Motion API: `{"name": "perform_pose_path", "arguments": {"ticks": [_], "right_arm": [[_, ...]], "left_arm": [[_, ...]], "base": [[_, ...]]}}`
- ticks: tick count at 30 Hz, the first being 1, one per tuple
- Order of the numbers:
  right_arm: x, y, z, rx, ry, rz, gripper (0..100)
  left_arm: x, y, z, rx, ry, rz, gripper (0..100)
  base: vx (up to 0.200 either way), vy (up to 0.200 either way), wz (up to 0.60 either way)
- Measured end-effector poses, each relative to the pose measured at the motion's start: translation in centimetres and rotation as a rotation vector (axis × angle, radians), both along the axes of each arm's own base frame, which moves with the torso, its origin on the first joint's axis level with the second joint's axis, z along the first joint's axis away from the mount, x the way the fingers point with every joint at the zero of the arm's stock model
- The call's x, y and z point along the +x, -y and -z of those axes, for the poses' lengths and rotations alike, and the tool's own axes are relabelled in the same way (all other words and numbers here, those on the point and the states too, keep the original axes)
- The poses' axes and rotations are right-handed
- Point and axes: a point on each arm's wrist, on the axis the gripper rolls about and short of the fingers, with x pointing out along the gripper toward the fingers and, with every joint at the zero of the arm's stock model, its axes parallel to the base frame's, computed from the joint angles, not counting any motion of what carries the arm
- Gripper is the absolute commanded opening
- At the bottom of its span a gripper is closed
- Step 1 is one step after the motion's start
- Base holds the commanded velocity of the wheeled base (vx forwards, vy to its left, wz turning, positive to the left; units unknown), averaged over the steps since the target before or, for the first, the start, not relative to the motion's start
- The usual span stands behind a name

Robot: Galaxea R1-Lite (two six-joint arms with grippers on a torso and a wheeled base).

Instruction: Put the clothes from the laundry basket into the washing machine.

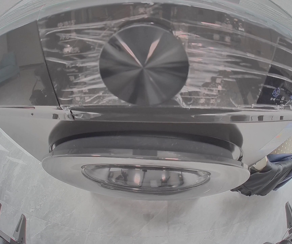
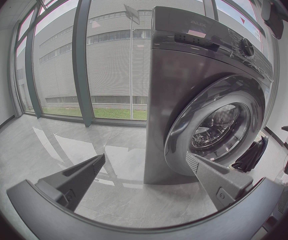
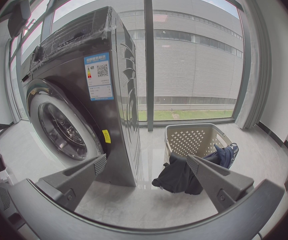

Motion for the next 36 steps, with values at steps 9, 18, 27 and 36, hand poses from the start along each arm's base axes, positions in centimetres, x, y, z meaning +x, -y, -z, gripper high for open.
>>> {"name": "perform_pose_path", "arguments": {"ticks": [9, 18, 27, 36], "right_arm": [[-0.5, -0.2, -3.2, 0.002, 0.056, -0.102, 100], [2.7, -0.9, -4.1, -0.024, -0.2, -0.418, 100], [6.7, -1.3, -6.3, -0.006, -0.215, -0.558, 100], [10.4, -3.3, -7.4, 0.022, -0.269, -0.563, 100]], "left_arm": [[0.0, 0.0, 0.0, 0.0, 0.0, -0.001, 100], [0.0, 0.0, 0.0, 0.0, 0.0, 0.0, 100], [0.0, 0.0, 0.0, 0.0, 0.001, 0.0, 100], [0.0, 0.0, 0.0, 0.0, 0.0, 0.0, 100]], "base": [[0.0, 0.0, 0.0], [0.0, 0.0, 0.0], [0.0, 0.0, 0.0], [0.0, 0.0, 0.0]]}}
